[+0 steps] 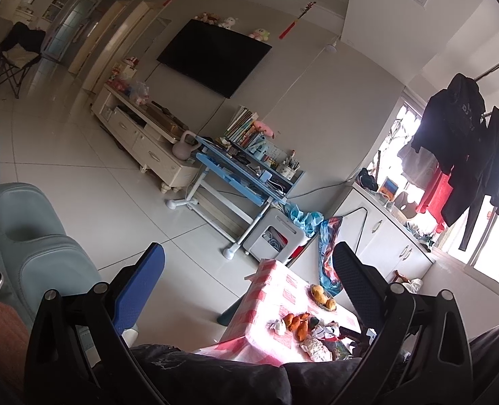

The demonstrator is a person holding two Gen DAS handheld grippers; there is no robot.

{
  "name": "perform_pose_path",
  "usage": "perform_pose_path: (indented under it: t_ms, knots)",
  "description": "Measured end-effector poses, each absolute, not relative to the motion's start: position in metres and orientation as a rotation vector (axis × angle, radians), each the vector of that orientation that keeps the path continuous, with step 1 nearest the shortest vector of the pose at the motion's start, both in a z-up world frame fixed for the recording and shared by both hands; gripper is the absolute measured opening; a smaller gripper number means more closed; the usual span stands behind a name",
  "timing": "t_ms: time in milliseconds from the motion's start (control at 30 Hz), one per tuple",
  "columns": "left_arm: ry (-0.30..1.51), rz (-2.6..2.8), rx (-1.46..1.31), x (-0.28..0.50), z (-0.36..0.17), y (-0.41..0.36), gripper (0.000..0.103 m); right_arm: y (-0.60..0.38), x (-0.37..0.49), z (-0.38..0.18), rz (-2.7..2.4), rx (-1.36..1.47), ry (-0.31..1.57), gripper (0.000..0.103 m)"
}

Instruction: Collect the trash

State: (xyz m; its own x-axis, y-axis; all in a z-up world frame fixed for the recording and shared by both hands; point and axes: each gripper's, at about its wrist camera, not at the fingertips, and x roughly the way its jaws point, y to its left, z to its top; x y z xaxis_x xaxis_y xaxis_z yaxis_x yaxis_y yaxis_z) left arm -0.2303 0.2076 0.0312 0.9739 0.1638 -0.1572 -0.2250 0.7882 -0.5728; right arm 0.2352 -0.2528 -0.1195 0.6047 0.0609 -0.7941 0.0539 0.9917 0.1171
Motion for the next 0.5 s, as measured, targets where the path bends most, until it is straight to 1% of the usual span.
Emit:
perform_pose_path:
  t_ms: [500]
  knots:
    - [0.116, 0.199, -0.623, -0.2286, 0.0277, 0.2014, 0.095, -0.2523, 0.2364, -0.1197, 0.004, 0.134, 0.922, 0.097]
